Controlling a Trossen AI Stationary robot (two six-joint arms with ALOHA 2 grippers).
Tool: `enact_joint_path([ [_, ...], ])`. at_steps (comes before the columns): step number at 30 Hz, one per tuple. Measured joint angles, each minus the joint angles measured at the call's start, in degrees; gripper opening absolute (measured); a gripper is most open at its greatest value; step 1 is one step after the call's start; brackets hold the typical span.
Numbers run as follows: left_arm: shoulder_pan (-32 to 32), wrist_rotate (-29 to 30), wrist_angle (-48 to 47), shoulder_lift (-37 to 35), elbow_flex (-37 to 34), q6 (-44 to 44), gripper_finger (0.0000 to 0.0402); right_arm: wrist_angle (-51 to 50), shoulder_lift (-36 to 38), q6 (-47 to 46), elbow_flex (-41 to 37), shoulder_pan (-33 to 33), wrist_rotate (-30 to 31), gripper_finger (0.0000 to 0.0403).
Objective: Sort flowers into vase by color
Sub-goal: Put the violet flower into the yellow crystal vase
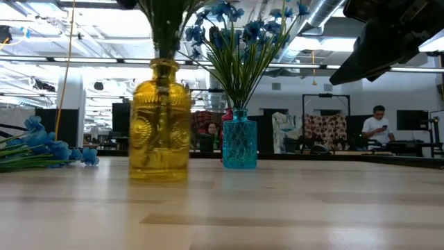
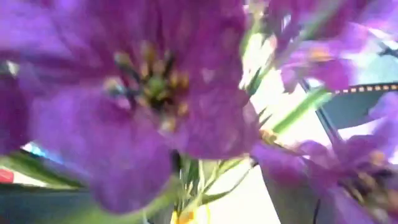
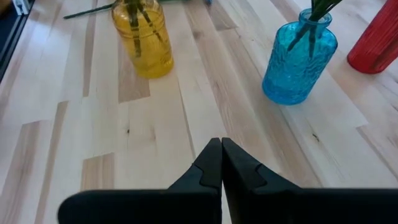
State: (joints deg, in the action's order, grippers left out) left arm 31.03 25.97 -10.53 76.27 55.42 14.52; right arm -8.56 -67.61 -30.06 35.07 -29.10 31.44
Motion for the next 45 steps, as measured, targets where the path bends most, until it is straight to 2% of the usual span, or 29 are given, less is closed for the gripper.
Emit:
enact_joint_path([
  [15,-0.09,-0.69,-1.85,-0.89,0.02,1.16,0.0201,1.35,0.00,0.09,0.00,0.00,-0.11,0.0033],
  [19,-0.09,-0.69,-1.85,-0.89,0.01,1.17,0.0201,3.23,-0.22,1.97,0.00,0.00,-0.12,0.0044],
  [23,-0.09,-0.72,-1.90,-0.89,0.02,1.18,0.0201,7.41,-1.63,5.06,0.00,0.02,-1.13,0.0082],
  [26,-0.09,-0.74,-2.03,-0.89,0.02,1.18,0.0201,13.48,-4.17,7.40,0.00,0.02,-1.86,0.0126],
  [34,-0.10,-0.76,-2.05,-0.89,0.02,1.32,0.0201,40.64,-17.21,16.27,0.00,0.02,-1.66,0.0256],
  [39,-0.10,-0.77,-2.07,-0.87,0.02,1.39,0.0201,55.95,-25.49,22.86,0.93,0.82,-1.60,0.0283],
  [45,-0.09,-0.78,-2.07,-0.87,0.02,1.40,0.0201,58.10,-34.54,23.08,7.16,3.72,-1.49,0.0286],
])
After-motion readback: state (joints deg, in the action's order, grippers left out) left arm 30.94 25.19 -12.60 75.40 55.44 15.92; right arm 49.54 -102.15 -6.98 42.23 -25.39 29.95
